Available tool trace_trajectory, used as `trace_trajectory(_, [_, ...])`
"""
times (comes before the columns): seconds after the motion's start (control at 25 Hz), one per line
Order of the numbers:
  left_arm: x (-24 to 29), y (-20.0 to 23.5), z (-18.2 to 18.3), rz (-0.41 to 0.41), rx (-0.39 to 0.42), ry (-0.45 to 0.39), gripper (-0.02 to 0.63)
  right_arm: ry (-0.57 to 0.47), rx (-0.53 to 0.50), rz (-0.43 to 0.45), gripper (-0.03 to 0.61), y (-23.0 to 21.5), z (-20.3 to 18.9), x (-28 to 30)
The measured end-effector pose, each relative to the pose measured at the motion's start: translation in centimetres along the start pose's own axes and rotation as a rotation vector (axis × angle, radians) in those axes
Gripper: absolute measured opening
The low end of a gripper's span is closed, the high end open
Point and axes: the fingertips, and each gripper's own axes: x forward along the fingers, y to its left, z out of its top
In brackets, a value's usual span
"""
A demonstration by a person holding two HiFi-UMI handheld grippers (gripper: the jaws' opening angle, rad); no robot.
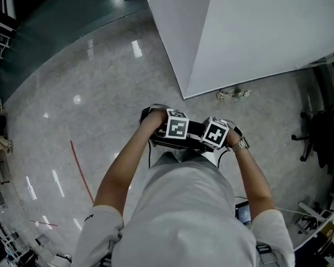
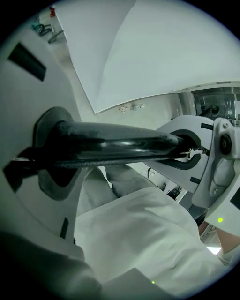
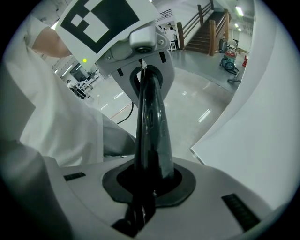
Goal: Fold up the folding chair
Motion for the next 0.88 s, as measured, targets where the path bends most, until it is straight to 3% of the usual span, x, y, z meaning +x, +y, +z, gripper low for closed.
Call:
trace_trajectory(0.36, [0.3, 0.8, -0.8, -0.019, -0.03, -0.009, 0.066, -0.013, 0.001, 0.04, 0.054, -1.1, 0.6, 0.7])
trace_trajectory(0.6, [-0.5, 3.9, -1.2, -0.027, -0.056, -0.002, 0.065, -0.006, 0.014, 0.04, 0.054, -4.2, 1.0, 0.3])
trace_trajectory(0.88, [-2.7, 6.8, -1.5, 0.049, -0.061, -0.015, 0.066, -0.013, -0.035, -0.013, 0.054, -7.0, 2.7, -1.6])
